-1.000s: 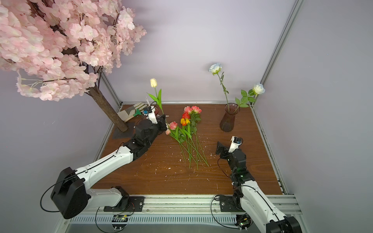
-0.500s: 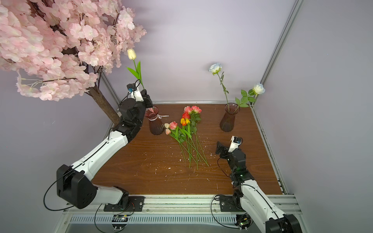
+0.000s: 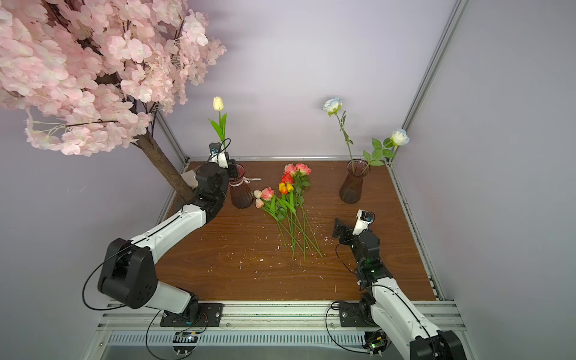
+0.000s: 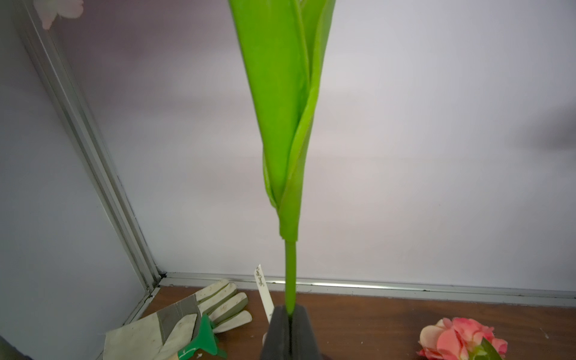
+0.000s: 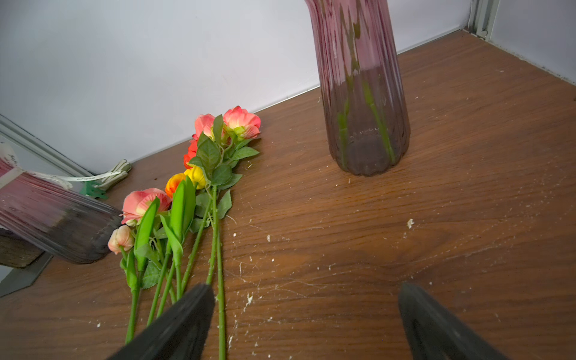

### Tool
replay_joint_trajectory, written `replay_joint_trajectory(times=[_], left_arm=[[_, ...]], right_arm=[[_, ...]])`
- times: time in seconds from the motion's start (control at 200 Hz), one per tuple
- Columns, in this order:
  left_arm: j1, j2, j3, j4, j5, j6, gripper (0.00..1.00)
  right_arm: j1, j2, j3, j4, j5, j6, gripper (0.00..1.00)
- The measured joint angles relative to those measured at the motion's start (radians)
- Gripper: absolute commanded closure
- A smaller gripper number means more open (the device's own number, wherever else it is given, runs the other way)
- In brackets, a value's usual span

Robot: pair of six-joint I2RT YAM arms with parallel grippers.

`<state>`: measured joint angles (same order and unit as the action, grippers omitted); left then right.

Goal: Arrange the flowers in different vases according to their variety
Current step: Insert the flower into the vase, then pick up the flower at the center of the board.

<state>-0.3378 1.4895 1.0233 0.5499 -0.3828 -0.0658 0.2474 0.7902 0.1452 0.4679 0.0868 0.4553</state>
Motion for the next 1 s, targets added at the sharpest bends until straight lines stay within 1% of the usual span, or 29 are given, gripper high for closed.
replay_joint_trajectory(times=[0.025,0.11,0.185,0.405,0.475,0.585,0.631,0.671,0.731,0.776,0.836,1.001], left_arm=[[0.000,0.000,-0.011,0.002,-0.003,-0.006,0.80],[0.000,-0.010,-0.040,-0.002,-0.012,-0.043,0.76],[0.001,-0.039,-0.044,-0.036,-0.016,-0.081,0.64],[0.001,-0.217,-0.034,-0.173,-0.005,-0.216,0.50],[0.001,-0.282,-0.034,-0.221,0.012,-0.265,0.42],[0.001,-0.359,-0.047,-0.284,0.055,-0.331,0.38],[0.000,-0.383,-0.062,-0.305,0.076,-0.360,0.34],[-0.002,-0.403,-0.081,-0.327,0.096,-0.387,0.28],[-0.010,-0.427,-0.116,-0.352,0.125,-0.426,0.20],[-0.018,-0.441,-0.146,-0.370,0.147,-0.462,0.09],[-0.037,-0.452,-0.182,-0.386,0.168,-0.498,0.00],[-0.089,-0.451,-0.267,-0.396,0.246,-0.616,0.00]], right_arm=[[0.000,0.003,-0.002,0.005,-0.006,0.002,0.01],[0.000,0.019,-0.006,0.011,-0.017,0.009,0.00],[0.000,0.037,-0.008,0.015,-0.024,0.015,0.01],[0.000,0.050,-0.009,0.029,-0.040,0.019,0.01],[0.000,0.050,-0.009,0.032,-0.040,0.019,0.01],[0.000,0.046,-0.009,0.032,-0.039,0.018,0.01],[0.000,0.041,-0.009,0.032,-0.038,0.018,0.01],[0.000,0.035,-0.009,0.032,-0.037,0.017,0.01],[0.000,0.031,-0.009,0.034,-0.035,0.017,0.00],[0.000,0.031,-0.009,0.034,-0.035,0.017,0.00],[0.000,0.031,-0.009,0.035,-0.035,0.017,0.00],[0.000,0.043,-0.009,0.038,-0.035,0.017,0.00]])
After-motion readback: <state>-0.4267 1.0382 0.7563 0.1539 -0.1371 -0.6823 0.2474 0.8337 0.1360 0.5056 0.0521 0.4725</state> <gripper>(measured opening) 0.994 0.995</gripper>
